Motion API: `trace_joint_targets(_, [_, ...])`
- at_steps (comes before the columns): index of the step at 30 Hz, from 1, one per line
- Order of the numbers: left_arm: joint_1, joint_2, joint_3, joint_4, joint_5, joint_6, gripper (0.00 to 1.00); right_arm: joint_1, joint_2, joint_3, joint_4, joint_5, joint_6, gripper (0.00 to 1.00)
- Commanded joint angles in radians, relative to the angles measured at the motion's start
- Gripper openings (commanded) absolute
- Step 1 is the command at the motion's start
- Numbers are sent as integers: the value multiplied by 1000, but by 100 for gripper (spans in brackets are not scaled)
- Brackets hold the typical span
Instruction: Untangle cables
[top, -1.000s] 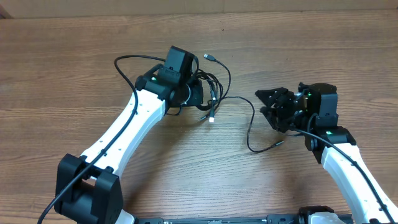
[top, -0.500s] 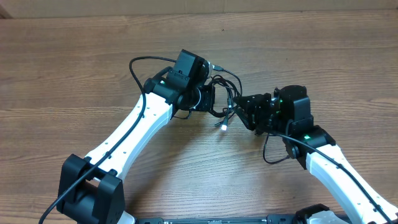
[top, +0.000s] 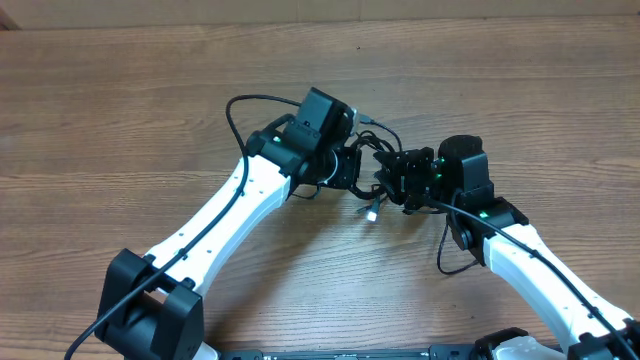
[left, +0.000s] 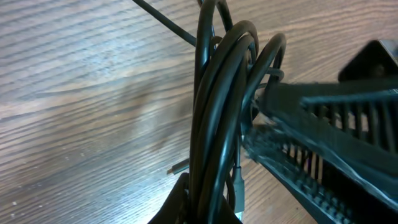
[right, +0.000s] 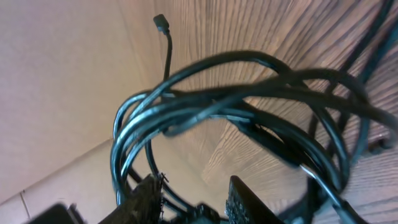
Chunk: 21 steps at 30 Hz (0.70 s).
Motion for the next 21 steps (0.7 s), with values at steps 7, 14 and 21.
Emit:
trace_joint_targets(7, [-32,10,8,-11,24,84,5,2,6,14,11,87,33,27])
trace_joint_targets(14, [-31,10,8,-23,22,125,4,2,6,14,10,124,32,26])
trace_joint_targets(21, [-31,10,8,-23,23,137,4,2,6,14,-33,151,32,27])
